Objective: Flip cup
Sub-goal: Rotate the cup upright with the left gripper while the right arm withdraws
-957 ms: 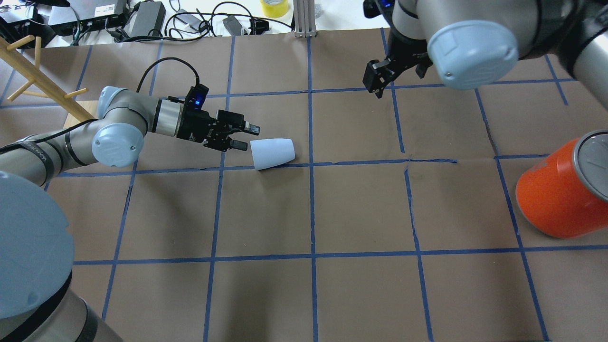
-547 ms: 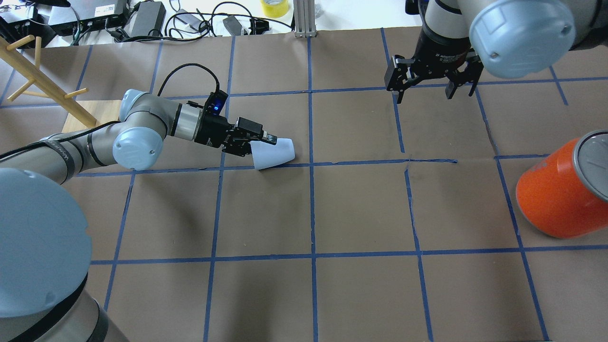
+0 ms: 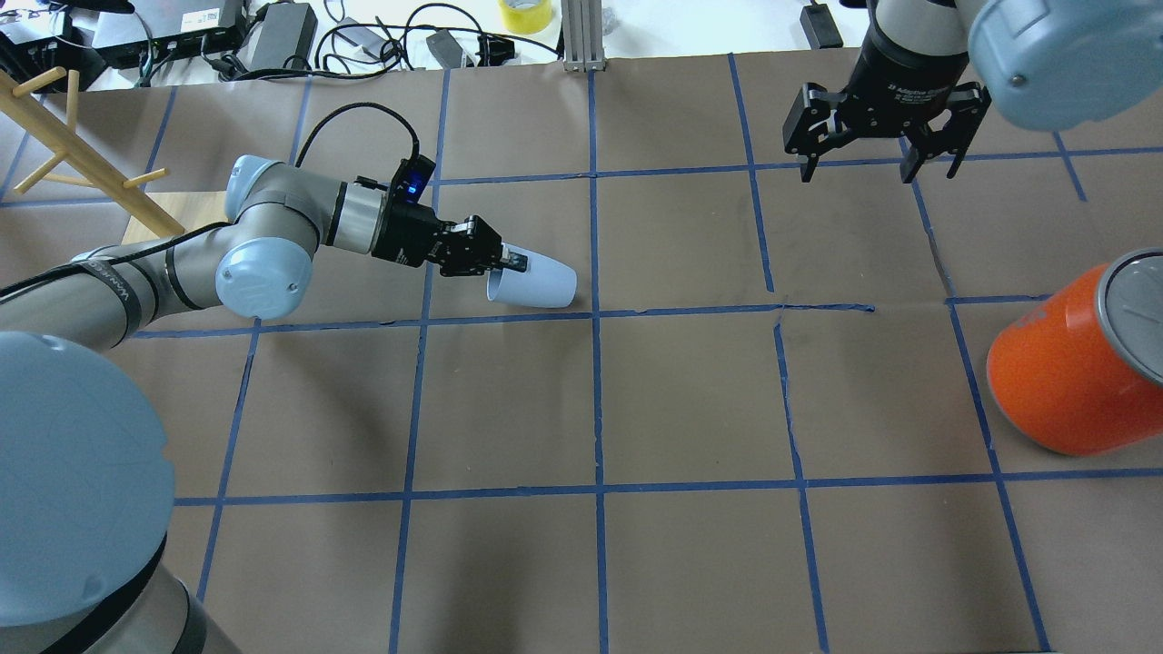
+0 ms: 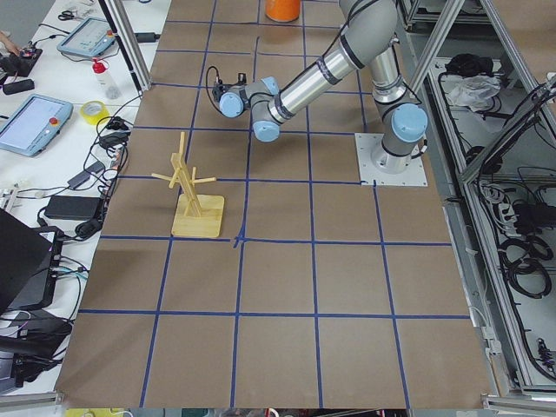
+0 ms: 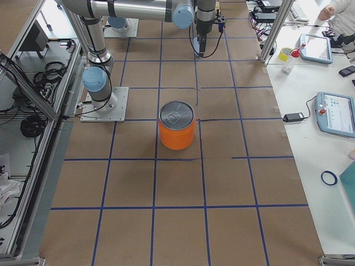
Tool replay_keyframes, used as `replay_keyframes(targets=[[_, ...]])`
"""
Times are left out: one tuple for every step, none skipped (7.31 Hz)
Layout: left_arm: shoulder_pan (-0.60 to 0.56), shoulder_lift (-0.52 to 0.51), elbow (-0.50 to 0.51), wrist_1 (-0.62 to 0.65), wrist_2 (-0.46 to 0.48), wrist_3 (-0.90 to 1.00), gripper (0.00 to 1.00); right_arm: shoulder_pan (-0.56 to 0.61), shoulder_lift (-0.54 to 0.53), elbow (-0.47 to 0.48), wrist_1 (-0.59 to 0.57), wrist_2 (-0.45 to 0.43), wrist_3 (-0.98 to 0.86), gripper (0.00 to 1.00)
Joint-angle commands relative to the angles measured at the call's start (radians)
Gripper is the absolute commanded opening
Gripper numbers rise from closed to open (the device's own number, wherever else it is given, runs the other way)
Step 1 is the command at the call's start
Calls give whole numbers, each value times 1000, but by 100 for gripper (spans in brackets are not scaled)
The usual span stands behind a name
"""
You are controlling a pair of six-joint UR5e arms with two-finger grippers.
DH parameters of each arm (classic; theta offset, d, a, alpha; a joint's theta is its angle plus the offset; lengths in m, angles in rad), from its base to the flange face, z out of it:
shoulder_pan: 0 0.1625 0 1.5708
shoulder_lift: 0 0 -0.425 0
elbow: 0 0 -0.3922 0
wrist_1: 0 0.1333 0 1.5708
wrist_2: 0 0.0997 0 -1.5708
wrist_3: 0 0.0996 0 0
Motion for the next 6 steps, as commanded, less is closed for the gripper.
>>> replay_keyframes(targets=[[0, 18, 39, 122, 1, -227, 0, 3, -48, 6, 17, 0, 0, 100], [0, 30, 99, 148, 20, -283, 0, 3, -54, 9, 17, -2, 1, 100], [0, 51, 163, 144, 109, -312, 0, 3, -62, 14, 18, -3, 1, 100], [3, 47, 243, 124, 340, -322, 0, 3, -63, 17, 18, -3, 1, 100], [0, 36, 300, 106, 510, -319, 0, 3, -63, 17, 18, -3, 1, 100], [-2, 33, 331, 110, 693, -304, 0, 3, -63, 17, 20, -3, 1, 100]])
